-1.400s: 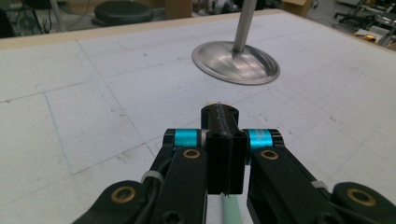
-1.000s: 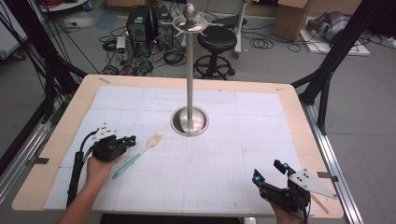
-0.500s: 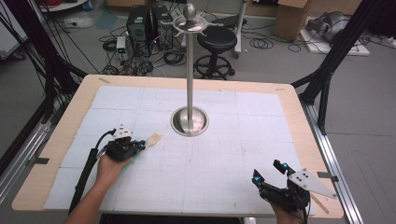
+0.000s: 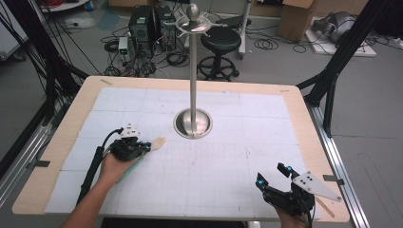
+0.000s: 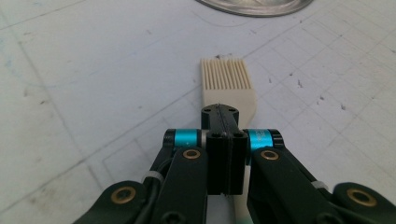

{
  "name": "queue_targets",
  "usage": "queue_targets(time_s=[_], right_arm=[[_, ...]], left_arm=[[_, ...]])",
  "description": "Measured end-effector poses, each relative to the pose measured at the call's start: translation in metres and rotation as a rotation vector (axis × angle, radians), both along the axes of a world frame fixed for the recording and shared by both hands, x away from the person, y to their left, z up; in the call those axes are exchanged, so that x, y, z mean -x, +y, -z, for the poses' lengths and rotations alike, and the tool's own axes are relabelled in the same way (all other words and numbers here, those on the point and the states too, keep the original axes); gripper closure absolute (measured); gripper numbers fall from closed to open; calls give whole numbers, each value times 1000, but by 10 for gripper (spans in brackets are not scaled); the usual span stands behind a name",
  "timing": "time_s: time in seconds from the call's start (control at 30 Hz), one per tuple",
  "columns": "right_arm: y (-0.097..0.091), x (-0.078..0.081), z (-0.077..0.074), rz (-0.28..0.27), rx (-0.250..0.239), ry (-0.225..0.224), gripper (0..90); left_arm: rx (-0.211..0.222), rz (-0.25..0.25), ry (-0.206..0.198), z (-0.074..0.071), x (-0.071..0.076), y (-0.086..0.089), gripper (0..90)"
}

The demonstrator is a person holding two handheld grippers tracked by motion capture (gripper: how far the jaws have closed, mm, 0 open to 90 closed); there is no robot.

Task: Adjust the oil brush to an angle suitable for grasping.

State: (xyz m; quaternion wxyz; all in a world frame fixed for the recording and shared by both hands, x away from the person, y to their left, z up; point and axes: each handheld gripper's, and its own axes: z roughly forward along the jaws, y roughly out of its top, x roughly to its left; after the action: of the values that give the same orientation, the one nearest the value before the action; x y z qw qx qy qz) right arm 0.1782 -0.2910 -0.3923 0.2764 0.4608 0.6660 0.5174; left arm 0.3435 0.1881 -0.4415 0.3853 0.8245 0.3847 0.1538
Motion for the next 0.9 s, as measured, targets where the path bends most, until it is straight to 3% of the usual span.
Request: queue_targets(time_s=[0.1,0.17,0.3,0.43,0.8,0.9], right_arm=[[-1,0,0,4,-5,0,186],[-2,0,0,6,-7,0,186],[0,1,-1,4,-8,2,187],[-1,1,0,6,-10,0,187],[-1,2,-1,11,-23,0,188],[-1,3,-2,16,-31,-9,189]], left_arm=[[18,-5,17,1,-2,1,895],[39,15,44,1,-3,1,895],[58,68,56,2,0,-8,895],[31,140,42,1,10,-22,896],[46,219,61,1,21,-42,895],[43,267,61,1,27,-58,895]])
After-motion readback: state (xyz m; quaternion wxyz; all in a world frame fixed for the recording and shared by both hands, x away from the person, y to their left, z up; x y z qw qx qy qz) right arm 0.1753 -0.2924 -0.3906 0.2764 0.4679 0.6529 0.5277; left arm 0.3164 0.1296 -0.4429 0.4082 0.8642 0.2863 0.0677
